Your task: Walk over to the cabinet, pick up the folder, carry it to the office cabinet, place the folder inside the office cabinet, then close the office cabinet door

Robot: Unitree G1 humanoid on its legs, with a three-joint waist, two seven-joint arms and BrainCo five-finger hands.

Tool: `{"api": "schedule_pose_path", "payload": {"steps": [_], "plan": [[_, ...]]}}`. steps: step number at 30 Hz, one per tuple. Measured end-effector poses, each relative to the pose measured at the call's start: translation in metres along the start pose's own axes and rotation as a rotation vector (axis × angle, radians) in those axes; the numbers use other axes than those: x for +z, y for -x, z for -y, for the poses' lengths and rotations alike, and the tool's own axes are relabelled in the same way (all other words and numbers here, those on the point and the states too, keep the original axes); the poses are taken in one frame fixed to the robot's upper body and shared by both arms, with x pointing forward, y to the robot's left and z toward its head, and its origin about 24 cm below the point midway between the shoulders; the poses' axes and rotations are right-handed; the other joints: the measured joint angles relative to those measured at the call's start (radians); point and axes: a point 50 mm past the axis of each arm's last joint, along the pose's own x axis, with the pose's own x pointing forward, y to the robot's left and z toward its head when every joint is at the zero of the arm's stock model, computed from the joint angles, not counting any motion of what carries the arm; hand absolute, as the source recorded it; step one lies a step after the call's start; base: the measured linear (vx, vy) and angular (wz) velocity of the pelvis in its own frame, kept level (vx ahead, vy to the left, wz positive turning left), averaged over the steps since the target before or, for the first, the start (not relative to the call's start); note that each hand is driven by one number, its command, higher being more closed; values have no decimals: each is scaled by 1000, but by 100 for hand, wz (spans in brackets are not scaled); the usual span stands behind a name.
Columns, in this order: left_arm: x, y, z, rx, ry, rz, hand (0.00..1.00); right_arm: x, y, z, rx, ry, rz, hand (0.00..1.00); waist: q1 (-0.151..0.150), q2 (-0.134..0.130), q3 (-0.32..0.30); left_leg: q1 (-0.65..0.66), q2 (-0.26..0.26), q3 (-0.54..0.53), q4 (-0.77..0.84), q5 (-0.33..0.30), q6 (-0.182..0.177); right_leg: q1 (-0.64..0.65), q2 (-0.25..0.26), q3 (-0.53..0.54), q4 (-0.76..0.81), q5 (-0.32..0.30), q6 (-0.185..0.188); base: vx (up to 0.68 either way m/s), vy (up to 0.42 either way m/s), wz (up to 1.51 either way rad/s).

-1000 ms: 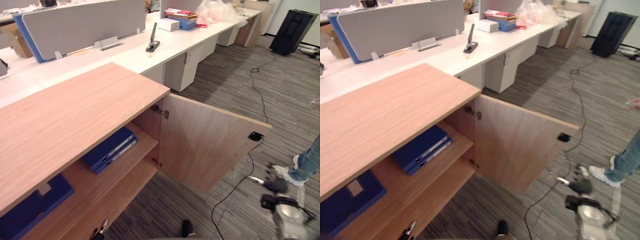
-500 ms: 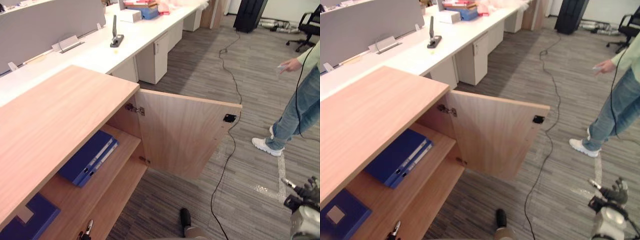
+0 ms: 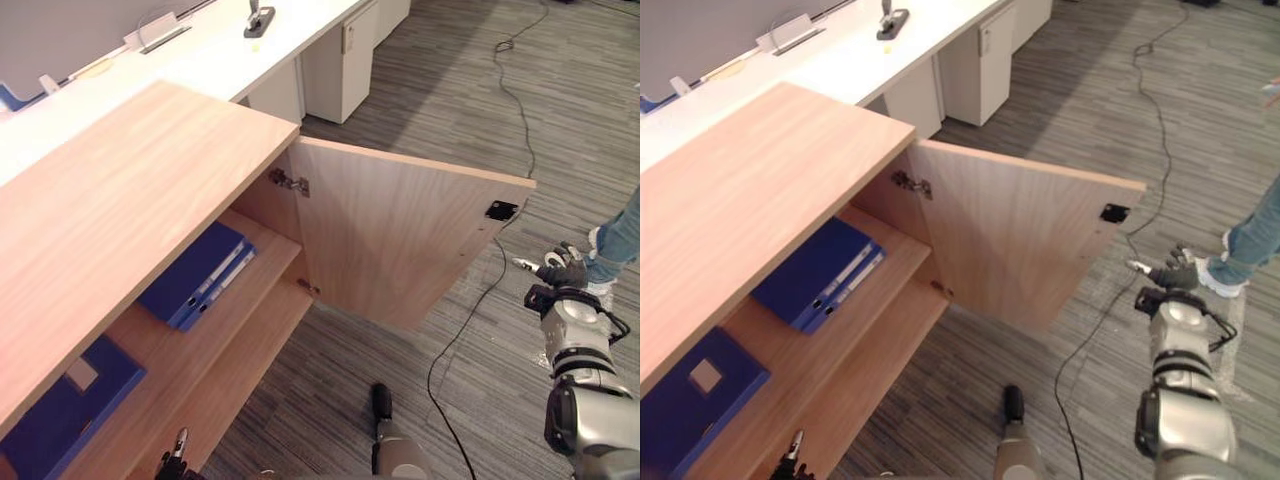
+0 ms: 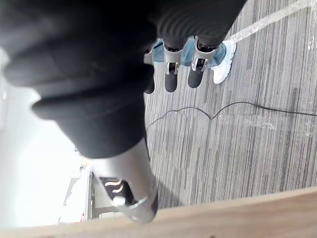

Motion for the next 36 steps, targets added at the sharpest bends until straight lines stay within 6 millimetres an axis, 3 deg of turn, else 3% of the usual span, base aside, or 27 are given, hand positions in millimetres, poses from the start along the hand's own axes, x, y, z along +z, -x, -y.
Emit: {"api": "schedule_pose_path", "payload": {"steps": [7, 15, 20, 26, 30, 36], "plan": [[-2, -1, 20, -52, 0, 7, 0, 32, -9, -11, 23, -27, 46, 0, 8, 49, 23, -12, 3, -55, -2, 22, -22, 4, -1, -18, 2, 19, 9, 56, 31, 9], [-6, -1, 29, -88, -33, -3, 0, 49, -12, -29, 98, 18, 73, 0, 37, 48, 23, -13, 5, -96, -11, 44, -28, 19, -4, -47, 1, 17, 4, -41, 11, 11], [-6, -1, 27, -83, -35, -4, 0, 62, -12, -44, 149, 80, 108, 0, 44, 26, 38, -12, -1, -128, -30, 28, -13, 22, -5, -57, 0, 6, 0, -124, 17, 6], [-5, -1, 30, -88, -38, -2, 0, 64, -10, -59, 205, 213, 132, 0, 32, 21, 41, -12, 15, -139, -30, 31, -7, 18, 19, -57, 0, 11, -5, -33, 11, -5], [-3, -2, 34, -99, -40, 5, 0, 74, -6, -70, 265, 356, 180, 0, 16, 22, 41, -13, 25, -135, -30, 40, -23, 6, 35, -47, 1, 17, -12, 35, 30, -14], [-2, -2, 34, -100, -59, 8, 0, 63, 13, -82, 416, 520, 263, 0, -9, 19, 42, -12, 33, -129, -10, 44, -29, 3, 49, -30, 0, 11, -16, 3, 24, -12]]}}
